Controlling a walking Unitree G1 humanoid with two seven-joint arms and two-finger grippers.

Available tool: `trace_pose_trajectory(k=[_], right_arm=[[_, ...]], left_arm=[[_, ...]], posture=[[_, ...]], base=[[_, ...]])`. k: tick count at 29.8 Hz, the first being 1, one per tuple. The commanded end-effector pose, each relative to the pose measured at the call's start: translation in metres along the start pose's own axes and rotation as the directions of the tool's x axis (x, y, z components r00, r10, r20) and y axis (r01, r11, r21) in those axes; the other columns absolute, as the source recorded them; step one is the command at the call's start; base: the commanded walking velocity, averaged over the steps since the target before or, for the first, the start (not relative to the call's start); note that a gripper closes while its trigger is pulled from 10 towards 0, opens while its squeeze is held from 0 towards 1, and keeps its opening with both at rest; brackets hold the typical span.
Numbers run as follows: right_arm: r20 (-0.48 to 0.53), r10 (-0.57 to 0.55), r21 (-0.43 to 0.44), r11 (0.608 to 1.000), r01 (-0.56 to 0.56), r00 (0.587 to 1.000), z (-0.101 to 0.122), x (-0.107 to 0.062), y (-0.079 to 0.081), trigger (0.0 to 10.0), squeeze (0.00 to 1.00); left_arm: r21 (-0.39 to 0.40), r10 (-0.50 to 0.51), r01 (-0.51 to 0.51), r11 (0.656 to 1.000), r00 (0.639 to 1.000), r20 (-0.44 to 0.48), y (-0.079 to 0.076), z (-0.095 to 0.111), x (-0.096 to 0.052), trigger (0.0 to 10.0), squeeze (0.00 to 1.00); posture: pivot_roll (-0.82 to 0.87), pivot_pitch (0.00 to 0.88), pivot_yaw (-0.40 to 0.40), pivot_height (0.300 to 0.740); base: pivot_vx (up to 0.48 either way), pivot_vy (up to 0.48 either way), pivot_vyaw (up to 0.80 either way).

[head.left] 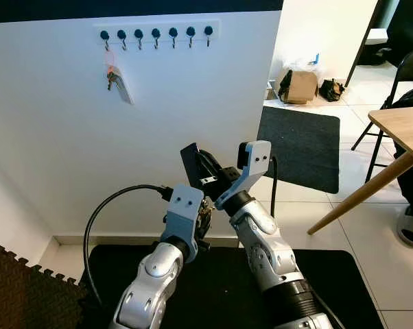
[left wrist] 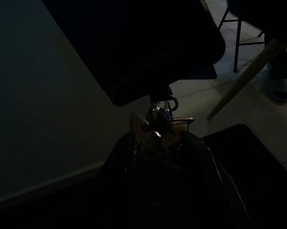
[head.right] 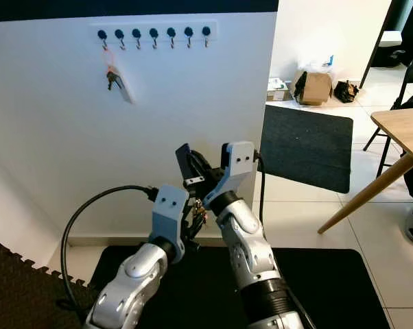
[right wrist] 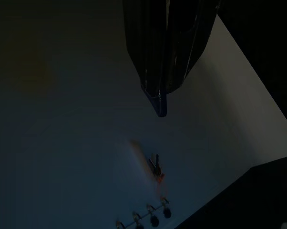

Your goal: Hang keys on a hook

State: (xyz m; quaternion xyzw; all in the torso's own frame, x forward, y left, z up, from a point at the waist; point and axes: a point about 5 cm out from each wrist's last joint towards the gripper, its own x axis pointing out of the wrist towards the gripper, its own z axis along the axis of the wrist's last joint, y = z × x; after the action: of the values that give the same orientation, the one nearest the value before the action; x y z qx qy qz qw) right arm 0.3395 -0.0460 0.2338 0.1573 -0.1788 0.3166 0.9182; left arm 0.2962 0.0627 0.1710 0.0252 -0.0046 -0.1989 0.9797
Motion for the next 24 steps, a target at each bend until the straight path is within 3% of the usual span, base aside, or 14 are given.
trace_pose_trajectory(k=[1, 14, 24], right_arm=[[-0.016, 0.009, 0.015, 1.000, -0.009, 1.000, -0.009, -0.003, 0.006, 10.0, 0.00], [-0.007, -0.052, -0.028, 0.998, 0.052, 0.999, -0.004, -0.008, -0.012, 10.0, 0.00], [0.019, -0.071, -0.028, 0.997, 0.071, 0.997, 0.003, -0.005, -0.017, 10.0, 0.00]], left_arm=[[0.002, 0.017, -0.017, 1.000, 1.000, -0.011, 0.004, -0.004, -0.004, 10.0, 0.00], [0.006, 0.020, -0.020, 1.000, 0.999, -0.025, 0.005, -0.007, -0.005, 10.0, 0.00], [-0.003, -0.016, 0.016, 1.000, 1.000, -0.024, 0.000, -0.006, -0.006, 10.0, 0.00]], posture=[[0.10, 0.214, 0.061, 0.740], [0.10, 0.222, 0.070, 0.740], [0.10, 0.224, 0.069, 0.740]], base=[[0.000, 0.000, 0.00], [0.000, 0.000, 0.00], [0.000, 0.000, 0.00]])
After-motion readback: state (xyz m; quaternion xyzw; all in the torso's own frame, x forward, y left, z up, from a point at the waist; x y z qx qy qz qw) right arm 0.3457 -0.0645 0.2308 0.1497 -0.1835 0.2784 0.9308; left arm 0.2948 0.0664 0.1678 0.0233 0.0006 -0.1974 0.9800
